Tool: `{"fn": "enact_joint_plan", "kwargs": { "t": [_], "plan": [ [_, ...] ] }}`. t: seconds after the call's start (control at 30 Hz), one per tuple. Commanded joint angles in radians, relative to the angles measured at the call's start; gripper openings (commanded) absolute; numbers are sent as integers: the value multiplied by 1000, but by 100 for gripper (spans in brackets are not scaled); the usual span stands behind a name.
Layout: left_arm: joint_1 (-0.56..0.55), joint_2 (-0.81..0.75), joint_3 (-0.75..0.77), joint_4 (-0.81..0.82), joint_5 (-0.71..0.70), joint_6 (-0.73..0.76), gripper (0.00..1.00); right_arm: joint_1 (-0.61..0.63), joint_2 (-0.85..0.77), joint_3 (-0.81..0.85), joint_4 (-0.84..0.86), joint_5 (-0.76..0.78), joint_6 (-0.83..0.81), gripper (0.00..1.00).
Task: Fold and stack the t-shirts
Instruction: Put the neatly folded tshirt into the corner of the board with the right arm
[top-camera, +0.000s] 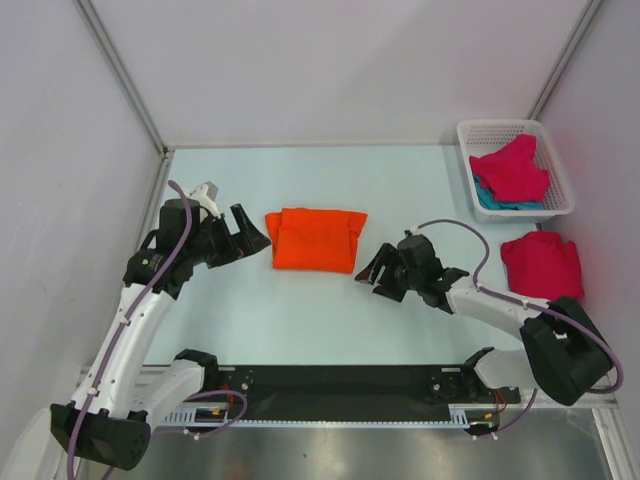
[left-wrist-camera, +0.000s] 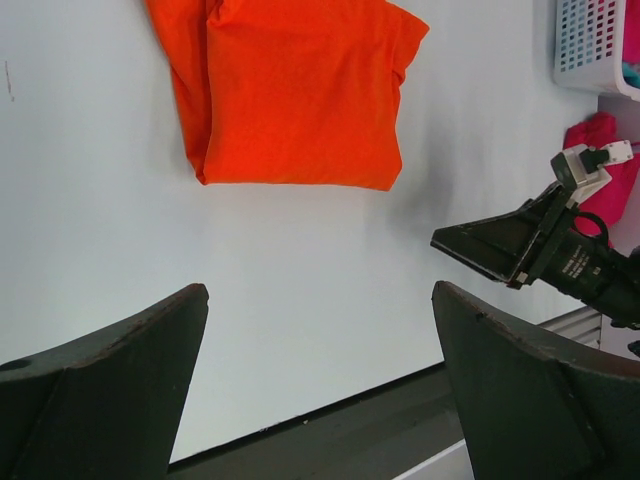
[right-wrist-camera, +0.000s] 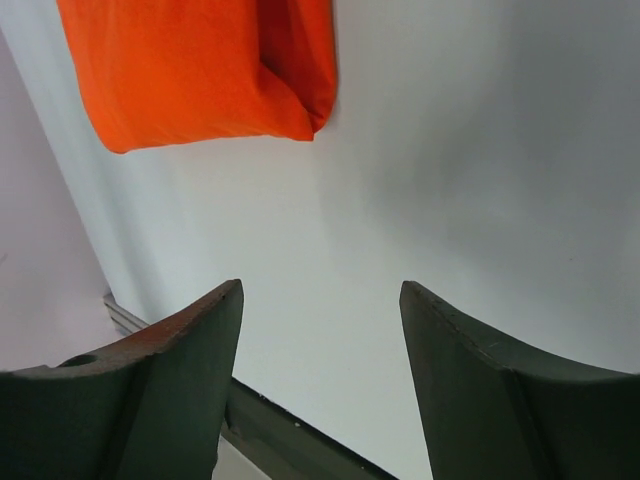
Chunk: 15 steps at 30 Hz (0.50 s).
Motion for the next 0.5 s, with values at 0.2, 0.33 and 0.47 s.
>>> {"fn": "enact_joint_plan", "kwargs": {
  "t": [0.2, 0.33, 0.47],
  "plan": [
    [7, 15, 45, 13, -8, 40, 99, 106, 152, -46, 164, 59, 84, 72],
    [7, 19, 19, 42, -7, 52, 100, 124, 250, -24, 193, 68, 78, 73],
    [7, 38, -3, 55, -9, 81, 100, 125, 347, -12, 289, 39, 98, 73]
  ]
}}
